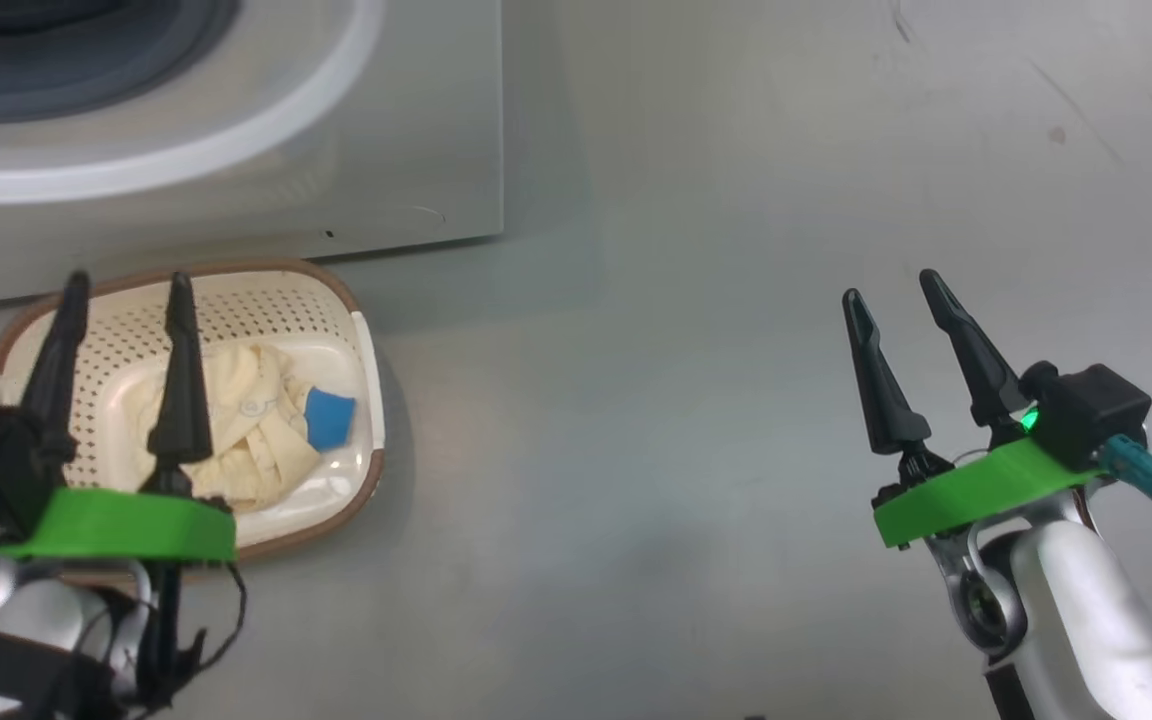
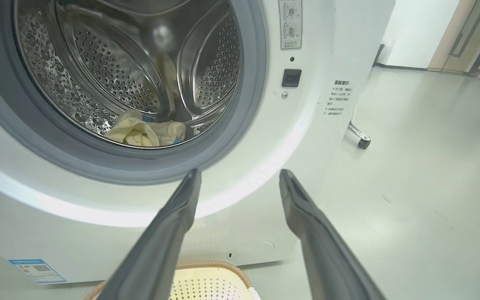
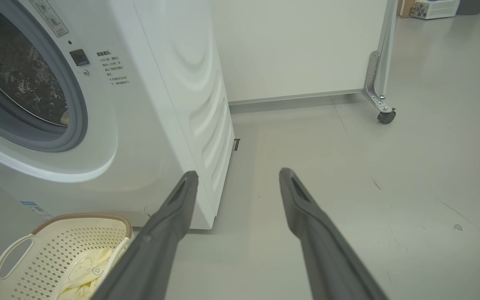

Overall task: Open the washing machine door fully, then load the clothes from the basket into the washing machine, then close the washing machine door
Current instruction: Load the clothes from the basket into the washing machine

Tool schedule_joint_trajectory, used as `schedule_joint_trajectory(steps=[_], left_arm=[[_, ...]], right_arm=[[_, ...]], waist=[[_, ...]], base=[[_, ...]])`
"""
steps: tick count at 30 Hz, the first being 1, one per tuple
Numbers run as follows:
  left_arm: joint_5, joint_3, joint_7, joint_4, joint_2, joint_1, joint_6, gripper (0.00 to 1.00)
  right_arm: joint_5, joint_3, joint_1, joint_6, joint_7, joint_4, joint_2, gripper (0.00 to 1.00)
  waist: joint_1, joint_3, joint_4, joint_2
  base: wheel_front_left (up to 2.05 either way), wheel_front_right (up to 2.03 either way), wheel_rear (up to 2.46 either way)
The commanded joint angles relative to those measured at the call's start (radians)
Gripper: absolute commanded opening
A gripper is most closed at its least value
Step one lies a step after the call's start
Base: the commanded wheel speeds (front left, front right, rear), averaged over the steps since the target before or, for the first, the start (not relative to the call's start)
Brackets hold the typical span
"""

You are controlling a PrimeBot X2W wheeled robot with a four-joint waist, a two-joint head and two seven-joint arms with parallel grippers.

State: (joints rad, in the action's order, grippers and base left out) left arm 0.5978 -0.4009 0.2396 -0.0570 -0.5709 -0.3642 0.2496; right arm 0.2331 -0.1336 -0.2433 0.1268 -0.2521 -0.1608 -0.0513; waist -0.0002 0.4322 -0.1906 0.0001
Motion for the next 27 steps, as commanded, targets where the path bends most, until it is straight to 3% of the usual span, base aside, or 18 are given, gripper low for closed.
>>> schedule_joint_trajectory(steps=[1,8,14,27], left_arm=[[-0.016,0.03,0.014,-0.049,-0.007,0.025,0.318,1.0],[-0.027,-0.006,0.02,-0.07,0.072,0.137,0.322,1.0],[-0.063,-0.026,0.022,-0.03,0.151,0.224,0.279,1.0],[-0.134,-0.021,0.022,0.064,0.241,0.317,0.198,1.0]], right_arm=[[-0.015,-0.005,0.024,0.004,-0.001,0.025,-0.017,1.0],[-0.043,0.014,0.073,0.004,0.029,0.04,-0.028,1.0],[-0.069,0.049,0.153,0.004,0.081,0.081,-0.03,1.0],[-0.095,0.081,0.277,0.004,0.155,0.159,-0.017,1.0]], waist=[[0.0002,-0.071,0.056,-0.0001],[0.0002,-0.156,0.104,-0.0001],[0.0002,-0.26,0.154,-0.0001],[0.0002,-0.386,0.19,-0.0001]], base=[[0.0,0.0,0.0],[0.0,0.0,0.0],[0.0,0.0,0.0],[0.0,0.0,0.0]])
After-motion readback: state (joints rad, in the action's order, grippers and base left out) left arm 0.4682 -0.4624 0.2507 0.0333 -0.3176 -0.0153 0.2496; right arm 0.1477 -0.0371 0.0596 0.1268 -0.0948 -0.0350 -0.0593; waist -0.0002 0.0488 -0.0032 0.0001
